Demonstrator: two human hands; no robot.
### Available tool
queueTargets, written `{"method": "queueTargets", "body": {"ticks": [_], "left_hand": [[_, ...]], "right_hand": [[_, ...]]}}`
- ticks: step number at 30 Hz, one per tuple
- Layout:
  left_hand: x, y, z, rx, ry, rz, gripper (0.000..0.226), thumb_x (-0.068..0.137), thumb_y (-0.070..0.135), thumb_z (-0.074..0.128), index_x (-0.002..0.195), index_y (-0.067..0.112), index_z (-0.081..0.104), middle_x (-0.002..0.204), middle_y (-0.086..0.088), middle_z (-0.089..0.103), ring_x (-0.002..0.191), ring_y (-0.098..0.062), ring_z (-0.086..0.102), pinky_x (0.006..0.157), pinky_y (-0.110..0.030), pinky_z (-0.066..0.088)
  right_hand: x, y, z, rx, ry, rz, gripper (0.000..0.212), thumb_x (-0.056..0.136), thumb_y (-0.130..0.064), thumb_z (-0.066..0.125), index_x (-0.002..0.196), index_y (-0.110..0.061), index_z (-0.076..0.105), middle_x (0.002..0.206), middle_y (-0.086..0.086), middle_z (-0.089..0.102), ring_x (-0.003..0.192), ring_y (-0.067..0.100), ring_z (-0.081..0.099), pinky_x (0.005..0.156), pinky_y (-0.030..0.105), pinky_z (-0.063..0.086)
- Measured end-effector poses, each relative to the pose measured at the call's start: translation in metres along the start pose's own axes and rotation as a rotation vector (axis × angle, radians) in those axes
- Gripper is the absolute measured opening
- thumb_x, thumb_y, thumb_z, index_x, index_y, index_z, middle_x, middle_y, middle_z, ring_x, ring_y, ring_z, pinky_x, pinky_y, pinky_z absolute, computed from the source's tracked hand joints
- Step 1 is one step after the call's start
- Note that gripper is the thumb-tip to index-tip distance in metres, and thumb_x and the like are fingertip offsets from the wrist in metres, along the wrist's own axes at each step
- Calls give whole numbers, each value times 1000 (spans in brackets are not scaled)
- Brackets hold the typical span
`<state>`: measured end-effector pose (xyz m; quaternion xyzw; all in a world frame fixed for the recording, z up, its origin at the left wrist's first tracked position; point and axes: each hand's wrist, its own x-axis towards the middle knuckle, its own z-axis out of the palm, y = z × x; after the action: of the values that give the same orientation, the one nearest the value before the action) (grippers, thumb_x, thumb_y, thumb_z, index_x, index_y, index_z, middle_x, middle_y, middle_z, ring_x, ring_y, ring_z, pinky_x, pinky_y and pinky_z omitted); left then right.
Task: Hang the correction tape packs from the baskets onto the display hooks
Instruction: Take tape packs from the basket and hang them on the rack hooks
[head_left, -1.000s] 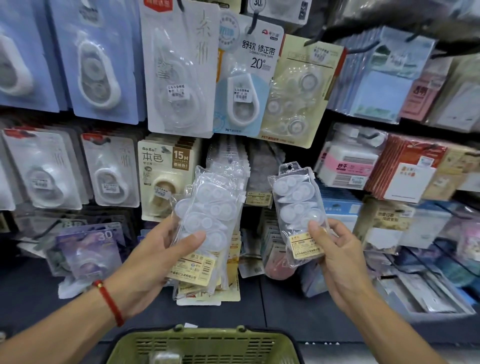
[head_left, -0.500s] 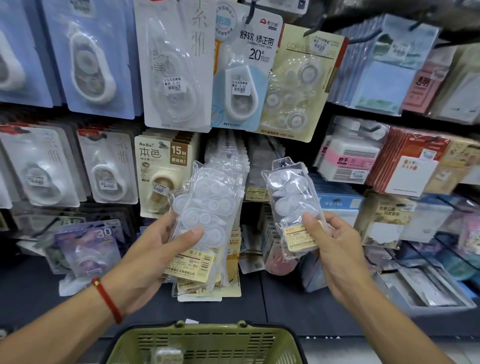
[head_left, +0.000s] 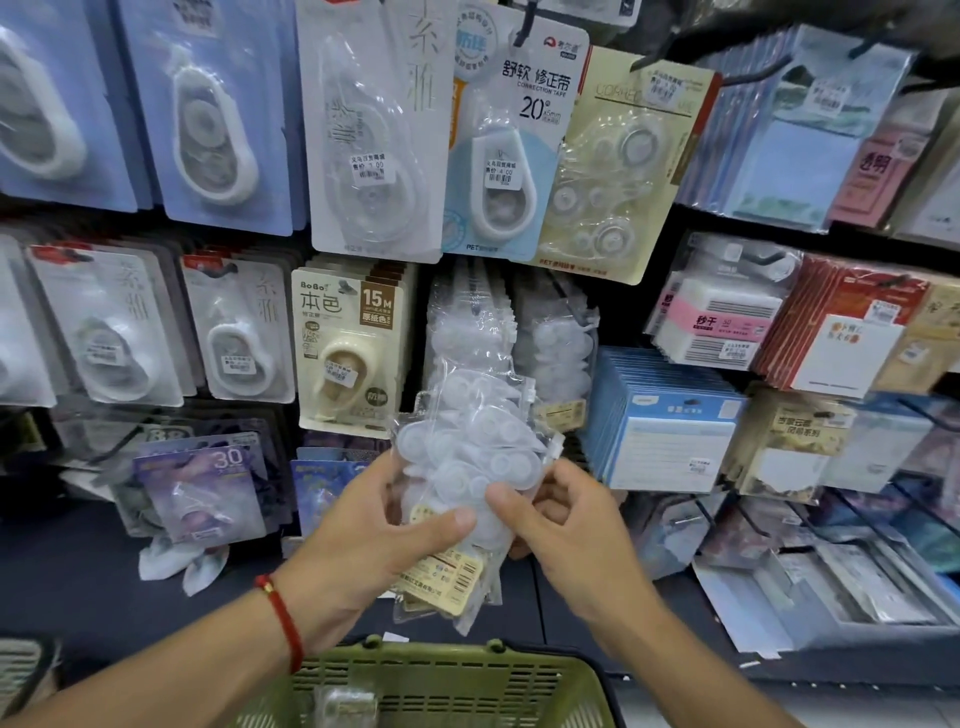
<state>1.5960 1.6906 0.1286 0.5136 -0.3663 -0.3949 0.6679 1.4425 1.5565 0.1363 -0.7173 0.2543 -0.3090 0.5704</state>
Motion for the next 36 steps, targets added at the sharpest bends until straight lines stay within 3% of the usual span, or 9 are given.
{"method": "queueTargets", "body": {"ticks": [4, 7, 10, 13, 17, 20, 29, 36], "left_hand": [[2, 3, 1, -57, 62, -14, 51, 78, 25, 85, 127, 29, 69, 125, -6, 77, 112, -28, 76, 82, -33, 64], [6, 6, 0, -65, 119, -18, 45, 84, 35, 73, 128, 32, 69, 125, -3, 77, 114, -24, 75, 92, -39, 60], [5, 7, -4, -38, 127, 5, 44, 86, 33, 71, 131, 33, 67, 128, 1, 76, 121, -19, 71, 103, -40, 52], [6, 6, -8, -37, 138, 16, 48, 86, 27, 72, 132, 34, 65, 126, 2, 77, 119, -19, 72, 96, -34, 56], [7, 5, -10, -34, 147, 17, 50, 83, 26, 72, 131, 34, 66, 125, 2, 77, 118, -19, 73, 97, -37, 55], [6, 5, -11, -39, 147, 2, 55, 80, 29, 74, 134, 32, 65, 129, 1, 75, 122, -22, 70, 109, -47, 49], [5, 9, -15, -57, 134, 29, 52, 75, 33, 79, 127, 38, 70, 128, -3, 76, 121, -24, 71, 106, -48, 49], [4, 9, -16, -58, 116, 30, 48, 76, 34, 79, 123, 42, 73, 129, -3, 76, 120, -25, 72, 101, -45, 50]], "right_hand": [[0, -2, -6, 84, -33, 23, 39, 81, -39, 80, 115, -20, 75, 110, -2, 81, 102, 19, 78, 83, 32, 64], [1, -6, -14, 138, -21, 0, 39, 83, -31, 77, 119, -16, 73, 111, 2, 81, 103, 20, 78, 80, 28, 63], [7, -8, -27, 132, 100, -96, 35, 86, -30, 74, 117, -13, 71, 108, 5, 81, 100, 23, 79, 78, 30, 64], [17, -15, -41, 134, 223, -177, 35, 88, -34, 71, 119, -17, 71, 108, 2, 81, 100, 19, 78, 78, 25, 63], [29, -24, -50, 110, 256, -194, 36, 92, -40, 70, 123, -22, 72, 115, 4, 80, 111, 26, 75, 100, 52, 59], [33, -27, -47, 114, 275, -184, 33, 92, -44, 69, 118, -25, 74, 111, 4, 80, 107, 28, 76, 101, 60, 56], [42, -29, -49, 123, 299, -170, 27, 93, -45, 71, 111, -27, 78, 108, 4, 81, 101, 30, 78, 96, 61, 59], [45, -26, -53, 81, 332, -191, 26, 95, -42, 71, 114, -24, 77, 104, -2, 82, 98, 20, 79, 88, 41, 64]]}}
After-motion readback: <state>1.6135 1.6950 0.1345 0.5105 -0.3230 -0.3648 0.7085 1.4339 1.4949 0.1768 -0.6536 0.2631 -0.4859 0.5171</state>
